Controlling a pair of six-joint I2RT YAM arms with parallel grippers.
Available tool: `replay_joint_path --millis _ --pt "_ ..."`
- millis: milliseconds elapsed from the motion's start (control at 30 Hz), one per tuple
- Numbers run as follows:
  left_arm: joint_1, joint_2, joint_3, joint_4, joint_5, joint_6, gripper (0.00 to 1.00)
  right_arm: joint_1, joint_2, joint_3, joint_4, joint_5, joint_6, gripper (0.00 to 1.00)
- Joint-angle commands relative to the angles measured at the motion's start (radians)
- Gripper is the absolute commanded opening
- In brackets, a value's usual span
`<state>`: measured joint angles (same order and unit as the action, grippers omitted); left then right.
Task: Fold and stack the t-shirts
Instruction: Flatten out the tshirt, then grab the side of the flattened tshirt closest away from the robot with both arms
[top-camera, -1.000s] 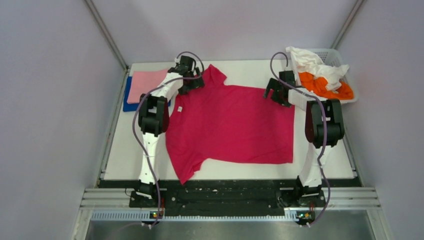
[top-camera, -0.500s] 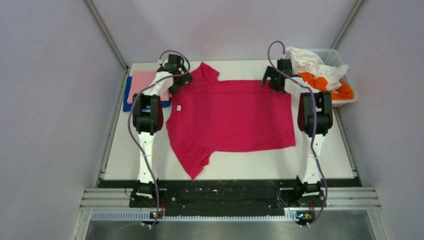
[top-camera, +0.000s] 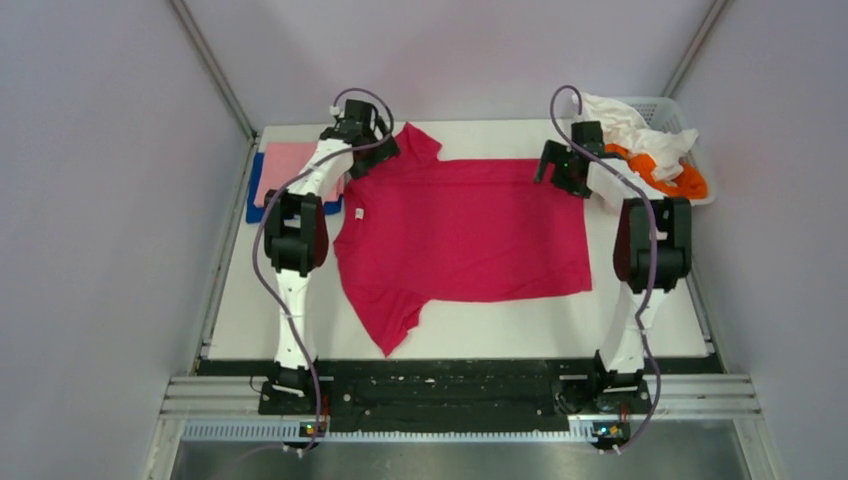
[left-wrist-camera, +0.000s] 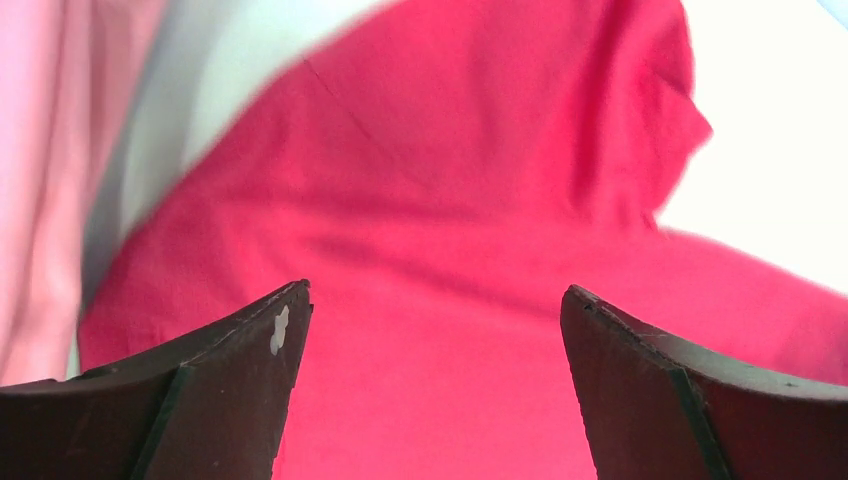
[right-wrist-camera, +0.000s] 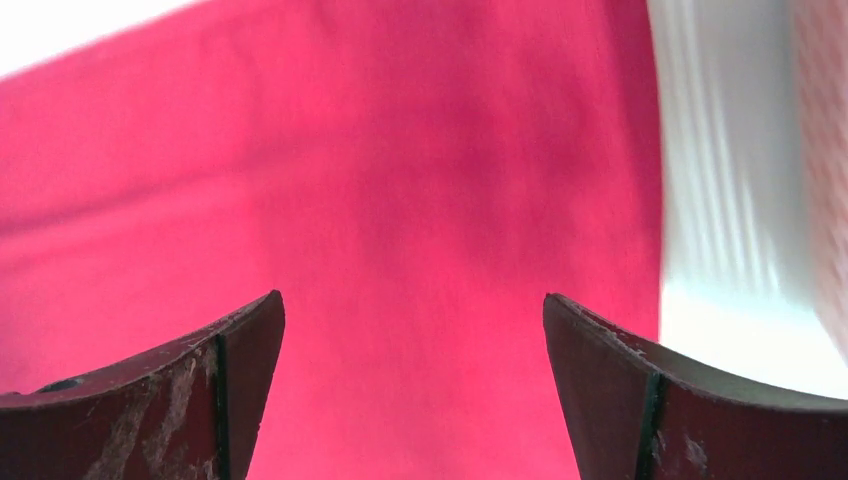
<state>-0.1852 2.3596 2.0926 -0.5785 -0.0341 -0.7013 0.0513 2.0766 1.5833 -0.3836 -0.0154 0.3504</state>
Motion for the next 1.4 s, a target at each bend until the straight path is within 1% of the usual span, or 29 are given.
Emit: replay_joint_path --millis 0,100,200,333,433,567,667,767,867,967,1067,1167,1267,1367 --pt "-0.086 -0.318 -0.14 0.006 -0.048 0.075 0.99 0.015 -0.334 -0.233 -0.009 0.002 0.023 0.99" --pt "-0.129 -0.457 -0.319 0.006 -0.077 0.077 0.99 0.038 -0.494 -0.457 0.018 -0.033 0.079 0.99" --pt "-0.17 -0.577 -0.509 0.026 -0.046 0.062 0.99 0.058 -0.573 -0.625 0.047 -0.07 0.125 0.99" --pt "-0.199 -0.681 -0.72 0.035 0.068 0.036 0.99 0.111 -0.63 -0.749 0.052 -0.067 0.163 0.99" --pt "-0.224 -0.744 -0.886 0.098 0.099 0.015 0.99 0.143 -0.668 -0.817 0.035 -0.042 0.197 0.99" --pt "-0.23 -0.775 -1.03 0.166 0.132 -0.017 0.99 0.15 -0.756 -0.909 -0.022 0.005 0.257 0.99" --pt "-0.231 -0.759 -1.083 0.163 0.076 -0.025 0.99 0.151 -0.858 -0.967 -0.086 0.075 0.294 0.99" --pt "-0.23 -0.727 -1.09 0.128 0.045 -0.025 0.99 0.151 -0.955 -1.0 -0.165 0.119 0.328 0.99" --pt "-0.231 -0.709 -1.096 0.105 0.0 -0.027 0.99 0.151 -1.022 -1.023 -0.243 0.124 0.379 0.99" --pt "-0.23 -0.723 -1.106 0.101 -0.002 -0.03 0.99 0.151 -1.082 -1.042 -0.309 0.111 0.424 0.99" --pt "-0.23 -0.758 -1.104 0.098 0.008 -0.018 0.99 0.151 -1.147 -1.045 -0.348 0.121 0.439 0.99" --pt "-0.234 -0.804 -1.088 0.07 0.013 0.0 0.99 0.151 -1.213 -1.02 -0.351 0.148 0.418 0.99" --pt "-0.252 -0.883 -1.068 0.002 -0.008 0.013 0.99 0.151 -1.263 -0.998 -0.328 0.194 0.404 0.99" --pt "-0.304 -0.993 -1.087 -0.1 -0.077 0.013 0.99 0.15 -1.28 -0.989 -0.318 0.252 0.42 0.99"
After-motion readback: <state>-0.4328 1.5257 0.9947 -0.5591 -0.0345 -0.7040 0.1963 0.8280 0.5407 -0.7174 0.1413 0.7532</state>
